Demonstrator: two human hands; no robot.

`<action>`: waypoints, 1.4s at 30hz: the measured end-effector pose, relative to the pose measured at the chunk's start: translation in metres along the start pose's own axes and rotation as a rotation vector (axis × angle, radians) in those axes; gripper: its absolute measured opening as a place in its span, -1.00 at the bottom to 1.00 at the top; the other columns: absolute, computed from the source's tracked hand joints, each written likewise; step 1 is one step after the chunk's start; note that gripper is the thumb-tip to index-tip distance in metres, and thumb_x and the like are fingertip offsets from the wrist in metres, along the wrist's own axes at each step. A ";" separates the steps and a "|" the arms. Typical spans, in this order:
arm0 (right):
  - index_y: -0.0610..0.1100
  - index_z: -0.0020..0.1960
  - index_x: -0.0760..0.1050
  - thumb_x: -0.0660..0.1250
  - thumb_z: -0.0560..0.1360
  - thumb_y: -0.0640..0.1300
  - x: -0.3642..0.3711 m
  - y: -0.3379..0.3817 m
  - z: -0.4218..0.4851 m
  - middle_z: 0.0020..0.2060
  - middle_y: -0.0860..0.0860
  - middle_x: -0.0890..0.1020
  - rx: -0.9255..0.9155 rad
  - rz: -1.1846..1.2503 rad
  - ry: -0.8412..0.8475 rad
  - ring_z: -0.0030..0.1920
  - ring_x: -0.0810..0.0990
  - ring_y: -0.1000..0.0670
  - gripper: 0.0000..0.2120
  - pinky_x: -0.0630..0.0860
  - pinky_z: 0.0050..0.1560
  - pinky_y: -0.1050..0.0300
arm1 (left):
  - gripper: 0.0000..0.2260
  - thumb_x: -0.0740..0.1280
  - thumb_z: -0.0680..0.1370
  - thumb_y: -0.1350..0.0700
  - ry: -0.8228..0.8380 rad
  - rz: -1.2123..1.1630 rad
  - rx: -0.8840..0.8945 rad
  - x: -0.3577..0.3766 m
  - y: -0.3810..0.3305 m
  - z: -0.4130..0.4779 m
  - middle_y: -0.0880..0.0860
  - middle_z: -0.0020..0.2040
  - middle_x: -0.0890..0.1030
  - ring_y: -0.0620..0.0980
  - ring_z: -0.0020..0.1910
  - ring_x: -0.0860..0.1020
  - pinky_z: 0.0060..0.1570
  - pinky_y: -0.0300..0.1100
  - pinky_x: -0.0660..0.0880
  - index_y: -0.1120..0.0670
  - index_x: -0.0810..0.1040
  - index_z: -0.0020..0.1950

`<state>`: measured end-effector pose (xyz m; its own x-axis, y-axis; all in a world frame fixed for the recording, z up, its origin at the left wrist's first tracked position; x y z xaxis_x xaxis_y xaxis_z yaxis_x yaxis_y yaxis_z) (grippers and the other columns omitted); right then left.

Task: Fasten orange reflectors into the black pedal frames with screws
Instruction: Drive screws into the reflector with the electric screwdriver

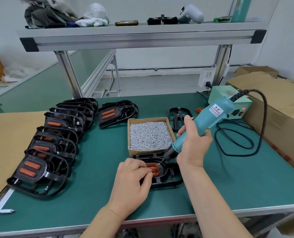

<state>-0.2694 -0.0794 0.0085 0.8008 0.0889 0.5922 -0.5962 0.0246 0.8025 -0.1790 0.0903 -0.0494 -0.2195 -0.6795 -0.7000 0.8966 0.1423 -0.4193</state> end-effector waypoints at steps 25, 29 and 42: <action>-0.13 -0.25 0.47 0.44 0.40 -0.08 0.016 -0.001 -0.018 -0.53 0.00 0.45 -0.184 -0.114 0.234 -0.49 0.41 0.05 -0.81 0.45 -0.37 0.21 | -0.76 0.28 0.56 -0.02 0.045 0.011 -0.020 0.002 0.001 0.000 -0.12 -0.13 0.60 -0.06 -0.11 0.53 -0.02 -0.07 0.43 -0.03 0.73 -0.17; -0.12 -0.26 0.47 0.44 0.41 -0.13 0.017 -0.001 -0.019 -0.51 0.01 0.45 -0.176 -0.121 0.224 -0.49 0.40 0.02 -0.83 0.43 -0.40 0.19 | -0.75 0.28 0.56 -0.02 0.042 0.012 -0.019 0.003 0.002 0.000 -0.12 -0.13 0.59 -0.07 -0.09 0.53 0.00 -0.08 0.42 -0.03 0.73 -0.16; -0.32 -0.24 0.40 0.46 0.39 -0.08 0.028 -0.010 -0.022 -0.46 -0.07 0.44 -0.168 -0.215 0.304 -0.40 0.39 -0.07 -0.66 0.41 -0.33 0.03 | -0.74 0.28 0.56 0.00 0.015 0.008 0.000 0.002 0.000 0.003 -0.09 -0.16 0.59 -0.04 -0.14 0.52 -0.06 -0.08 0.43 0.00 0.72 -0.21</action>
<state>-0.2425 -0.0552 0.0150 0.8701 0.3533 0.3436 -0.4381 0.2352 0.8676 -0.1785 0.0868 -0.0487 -0.2183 -0.6673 -0.7121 0.8983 0.1477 -0.4138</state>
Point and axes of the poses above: each hand's wrist, its own z-axis towards the middle knuckle, its own x-axis out of the palm, y = z × x, the point moved 5 cm from there along z, towards the middle knuckle
